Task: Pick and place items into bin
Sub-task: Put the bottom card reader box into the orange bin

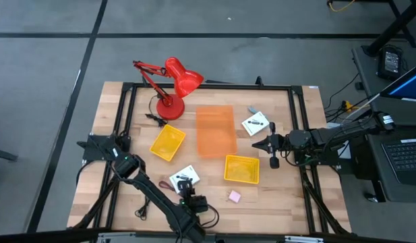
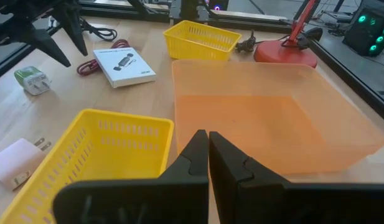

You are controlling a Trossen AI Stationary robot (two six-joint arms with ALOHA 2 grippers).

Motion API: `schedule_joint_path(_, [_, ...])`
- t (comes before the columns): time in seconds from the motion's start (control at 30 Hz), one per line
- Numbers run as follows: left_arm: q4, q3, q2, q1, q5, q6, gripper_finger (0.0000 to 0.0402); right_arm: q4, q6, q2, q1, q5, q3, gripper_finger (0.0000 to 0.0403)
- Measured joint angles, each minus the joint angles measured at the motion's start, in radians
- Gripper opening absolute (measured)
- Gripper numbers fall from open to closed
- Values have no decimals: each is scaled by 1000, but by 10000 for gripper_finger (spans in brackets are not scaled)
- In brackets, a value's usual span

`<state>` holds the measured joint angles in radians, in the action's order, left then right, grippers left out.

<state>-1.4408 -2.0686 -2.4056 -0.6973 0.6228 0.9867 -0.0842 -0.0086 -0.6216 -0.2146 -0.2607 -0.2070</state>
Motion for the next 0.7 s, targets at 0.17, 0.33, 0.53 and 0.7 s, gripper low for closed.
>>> schedule_joint_path(0.17, [-111, 0, 11, -27, 14, 147, 158, 0, 0, 0, 0, 0, 0, 0])
schedule_joint_path(0.33, [-128, -1, 19, -60, 20, 250, 153, 0, 0, 0, 0, 0, 0, 0])
schedule_joint_path(0.53, [-130, -1, 27, -82, 34, 320, 147, -2, 3, 0, 0, 0, 0, 0])
schedule_joint_path(0.7, [-130, -1, 27, -86, 33, 328, 146, -13, 4, 0, 0, 0, 0, 0])
